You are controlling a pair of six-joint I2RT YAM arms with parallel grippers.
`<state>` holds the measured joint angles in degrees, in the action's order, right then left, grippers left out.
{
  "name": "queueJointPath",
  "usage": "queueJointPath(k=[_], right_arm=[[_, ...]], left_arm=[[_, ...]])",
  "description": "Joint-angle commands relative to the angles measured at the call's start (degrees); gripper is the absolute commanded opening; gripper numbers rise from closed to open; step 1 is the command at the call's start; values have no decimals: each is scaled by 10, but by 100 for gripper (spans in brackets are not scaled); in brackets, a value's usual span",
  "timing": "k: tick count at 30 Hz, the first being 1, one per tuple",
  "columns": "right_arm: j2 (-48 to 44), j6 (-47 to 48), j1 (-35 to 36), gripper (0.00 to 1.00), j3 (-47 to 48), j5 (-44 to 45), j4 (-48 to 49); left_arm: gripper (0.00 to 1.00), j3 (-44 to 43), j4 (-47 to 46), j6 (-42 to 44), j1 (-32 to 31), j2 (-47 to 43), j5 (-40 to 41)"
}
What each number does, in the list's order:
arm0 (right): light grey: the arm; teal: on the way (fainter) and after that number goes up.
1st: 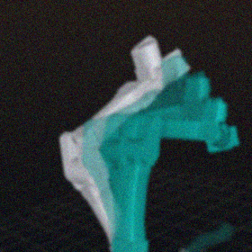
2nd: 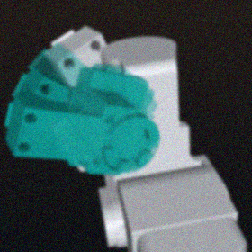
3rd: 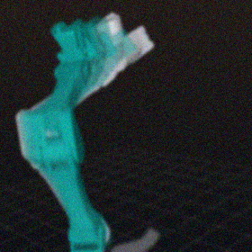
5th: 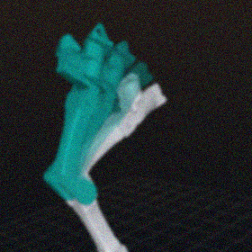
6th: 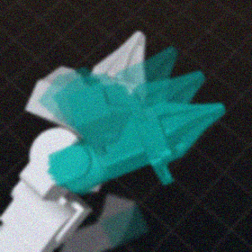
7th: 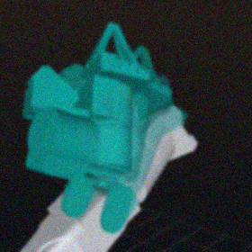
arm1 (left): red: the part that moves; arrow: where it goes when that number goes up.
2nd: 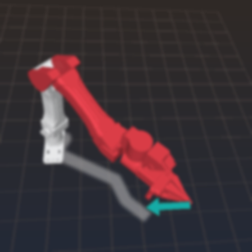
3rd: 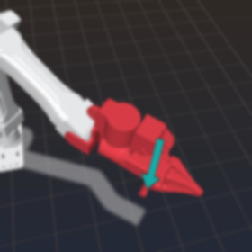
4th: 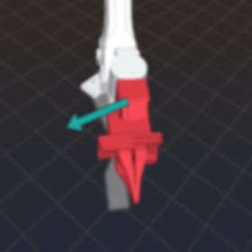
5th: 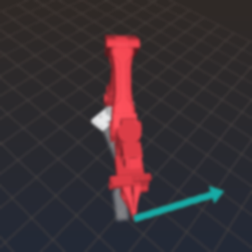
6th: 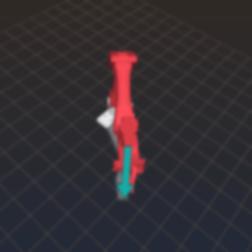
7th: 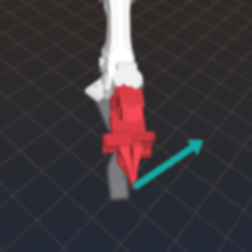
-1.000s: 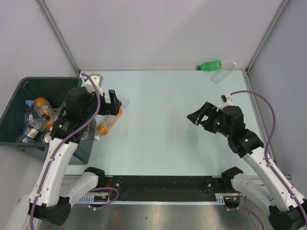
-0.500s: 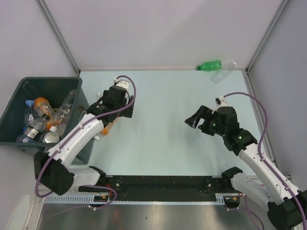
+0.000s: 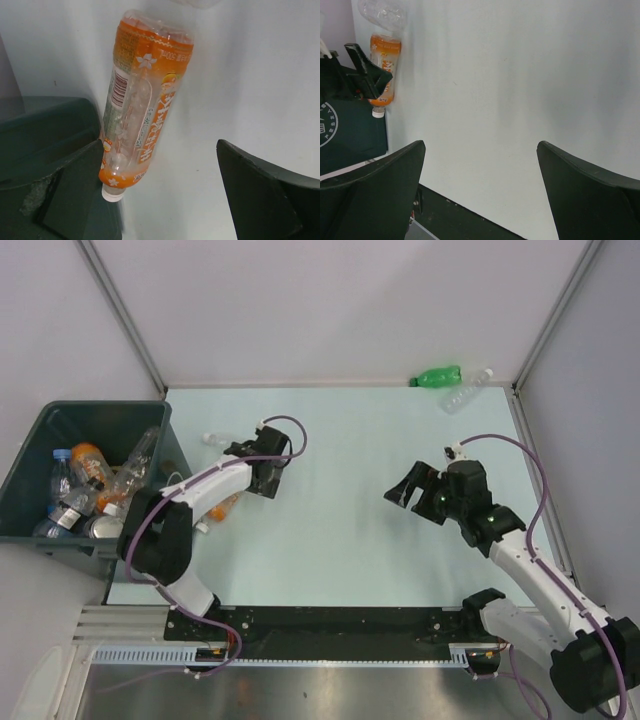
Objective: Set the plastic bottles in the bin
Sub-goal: Pick up the plastic bottle at the center of the board.
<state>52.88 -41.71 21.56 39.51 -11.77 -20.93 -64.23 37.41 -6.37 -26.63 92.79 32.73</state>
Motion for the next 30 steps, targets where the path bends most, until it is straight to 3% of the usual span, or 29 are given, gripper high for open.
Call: queueJointPath(k=[1,8,19,22,26,30], right_arm=[[7,2,-5,100,-5,-15,37],[11,-10,-11,100,-25,-28,68],[-15,1,-28,100,-29,-38,44],[-23,-4,-28,100,-32,-39,41],[-40,-11,-28,100,-35,-40,32],[-57,-13,-28,99,-35,-42,20]], left_arm=[[100,-26,-26,16,58,15,-27],[100,-56,-27,56,86,62,-53],[98,-65,5,28,113,127,-96],[90,-71,17,25,113,133,-101],[66,-70,35,9,112,122,-111],[52,-53,33,-3,106,79,-115]])
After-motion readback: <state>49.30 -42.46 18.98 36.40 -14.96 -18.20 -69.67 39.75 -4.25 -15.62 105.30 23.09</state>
